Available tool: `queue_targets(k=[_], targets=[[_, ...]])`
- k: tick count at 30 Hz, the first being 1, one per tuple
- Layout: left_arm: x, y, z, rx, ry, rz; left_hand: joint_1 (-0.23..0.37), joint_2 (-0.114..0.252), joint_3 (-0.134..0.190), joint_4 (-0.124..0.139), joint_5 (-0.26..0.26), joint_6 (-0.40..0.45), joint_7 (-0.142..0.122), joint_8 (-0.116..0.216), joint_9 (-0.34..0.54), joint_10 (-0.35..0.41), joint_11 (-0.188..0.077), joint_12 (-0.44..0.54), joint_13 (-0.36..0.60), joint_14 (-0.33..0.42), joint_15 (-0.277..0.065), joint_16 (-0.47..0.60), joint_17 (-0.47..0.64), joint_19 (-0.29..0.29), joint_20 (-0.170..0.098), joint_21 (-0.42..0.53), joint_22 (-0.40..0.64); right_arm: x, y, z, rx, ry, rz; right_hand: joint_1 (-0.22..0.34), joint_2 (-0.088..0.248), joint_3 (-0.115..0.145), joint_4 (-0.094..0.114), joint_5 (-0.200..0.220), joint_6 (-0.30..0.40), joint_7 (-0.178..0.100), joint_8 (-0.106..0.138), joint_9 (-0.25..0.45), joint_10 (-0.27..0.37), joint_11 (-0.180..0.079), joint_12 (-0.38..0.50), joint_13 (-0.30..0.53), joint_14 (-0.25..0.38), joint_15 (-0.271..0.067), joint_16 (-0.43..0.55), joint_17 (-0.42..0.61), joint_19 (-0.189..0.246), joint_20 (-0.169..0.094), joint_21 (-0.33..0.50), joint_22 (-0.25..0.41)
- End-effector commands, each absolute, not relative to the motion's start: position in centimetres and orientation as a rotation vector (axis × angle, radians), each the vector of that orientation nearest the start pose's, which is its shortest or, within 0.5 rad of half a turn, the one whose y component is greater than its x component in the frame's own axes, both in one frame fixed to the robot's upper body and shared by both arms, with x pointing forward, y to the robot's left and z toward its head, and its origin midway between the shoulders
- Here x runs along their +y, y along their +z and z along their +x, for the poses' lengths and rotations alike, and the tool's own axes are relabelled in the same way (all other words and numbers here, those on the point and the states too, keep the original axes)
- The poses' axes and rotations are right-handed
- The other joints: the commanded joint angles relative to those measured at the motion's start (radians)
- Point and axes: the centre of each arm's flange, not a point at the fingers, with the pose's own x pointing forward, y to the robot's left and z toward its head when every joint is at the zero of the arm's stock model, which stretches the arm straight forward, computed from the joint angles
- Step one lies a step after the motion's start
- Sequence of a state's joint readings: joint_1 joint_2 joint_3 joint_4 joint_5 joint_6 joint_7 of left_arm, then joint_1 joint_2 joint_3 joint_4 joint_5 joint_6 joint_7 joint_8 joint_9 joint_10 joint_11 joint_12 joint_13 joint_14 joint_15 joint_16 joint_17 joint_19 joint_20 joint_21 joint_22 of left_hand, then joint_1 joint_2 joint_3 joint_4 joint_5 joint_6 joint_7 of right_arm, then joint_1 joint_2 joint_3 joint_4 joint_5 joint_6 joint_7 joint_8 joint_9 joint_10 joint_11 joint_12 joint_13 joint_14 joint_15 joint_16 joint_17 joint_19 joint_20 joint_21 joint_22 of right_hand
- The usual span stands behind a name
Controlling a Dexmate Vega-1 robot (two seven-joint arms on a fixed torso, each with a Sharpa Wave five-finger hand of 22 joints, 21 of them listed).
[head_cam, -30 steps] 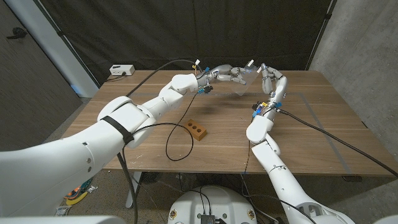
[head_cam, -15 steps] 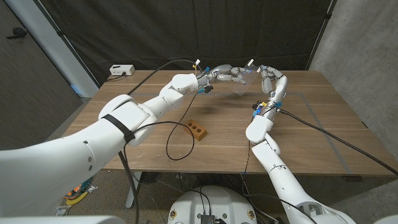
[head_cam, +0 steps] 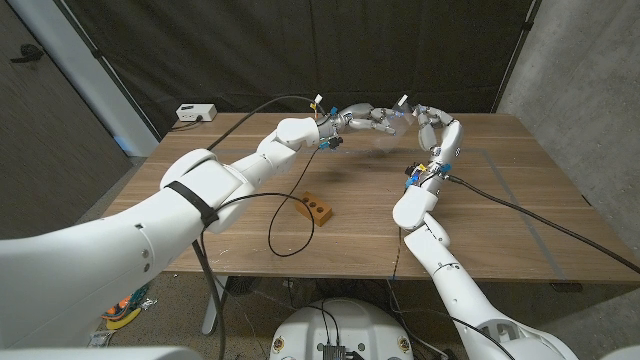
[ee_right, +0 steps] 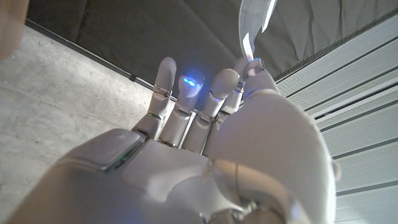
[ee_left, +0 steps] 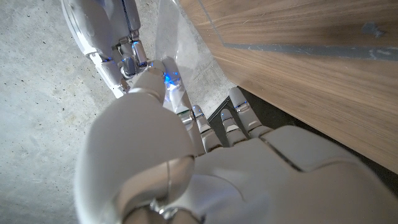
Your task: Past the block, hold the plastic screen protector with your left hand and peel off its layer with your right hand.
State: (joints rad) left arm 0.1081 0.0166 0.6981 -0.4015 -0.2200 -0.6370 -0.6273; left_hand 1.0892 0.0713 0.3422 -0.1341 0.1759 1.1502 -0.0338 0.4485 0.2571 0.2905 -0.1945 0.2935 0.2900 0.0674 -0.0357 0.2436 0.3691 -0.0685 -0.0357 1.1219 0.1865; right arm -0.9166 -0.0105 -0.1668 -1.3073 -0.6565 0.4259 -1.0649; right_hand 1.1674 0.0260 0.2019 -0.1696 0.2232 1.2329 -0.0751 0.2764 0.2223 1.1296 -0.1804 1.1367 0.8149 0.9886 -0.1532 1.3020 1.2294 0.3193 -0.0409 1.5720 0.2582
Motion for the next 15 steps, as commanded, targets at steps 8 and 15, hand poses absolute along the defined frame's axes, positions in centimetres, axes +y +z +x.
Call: queue_targets(k=[8,15], targets=[[2.9,11.3,68.0,-0.714,-0.915,0.644,0.004,0.003,0.005,-0.004,-0.003,0.011,0.003,0.007,0.001,-0.001,0.003,0.010,0.004,0.002,-0.051,-0.006,0.004,-0.008,0.003,0.007,0.000,-19.0,-0.9,57.4,-1.178,-0.906,-0.540,0.014,-0.012,0.011,0.006,-0.017,0.033,-0.014,-0.010,-0.012,-0.006,-0.013,0.024,0.045,0.004,-0.064,0.005,0.002,-0.006,-0.105,0.005,0.010],[3.1,11.3,67.9,-0.717,-0.919,0.636,0.004,0.002,0.005,-0.004,-0.003,0.012,0.007,0.007,0.000,0.000,0.002,0.011,0.004,0.003,-0.051,-0.006,0.004,-0.007,0.002,0.008,0.000,-17.9,-1.2,57.9,-1.184,-0.900,-0.657,0.017,-0.020,0.015,0.007,-0.025,0.042,-0.014,-0.017,-0.018,-0.001,-0.015,0.028,0.055,0.001,-0.065,0.006,0.001,-0.006,-0.110,0.005,0.015]])
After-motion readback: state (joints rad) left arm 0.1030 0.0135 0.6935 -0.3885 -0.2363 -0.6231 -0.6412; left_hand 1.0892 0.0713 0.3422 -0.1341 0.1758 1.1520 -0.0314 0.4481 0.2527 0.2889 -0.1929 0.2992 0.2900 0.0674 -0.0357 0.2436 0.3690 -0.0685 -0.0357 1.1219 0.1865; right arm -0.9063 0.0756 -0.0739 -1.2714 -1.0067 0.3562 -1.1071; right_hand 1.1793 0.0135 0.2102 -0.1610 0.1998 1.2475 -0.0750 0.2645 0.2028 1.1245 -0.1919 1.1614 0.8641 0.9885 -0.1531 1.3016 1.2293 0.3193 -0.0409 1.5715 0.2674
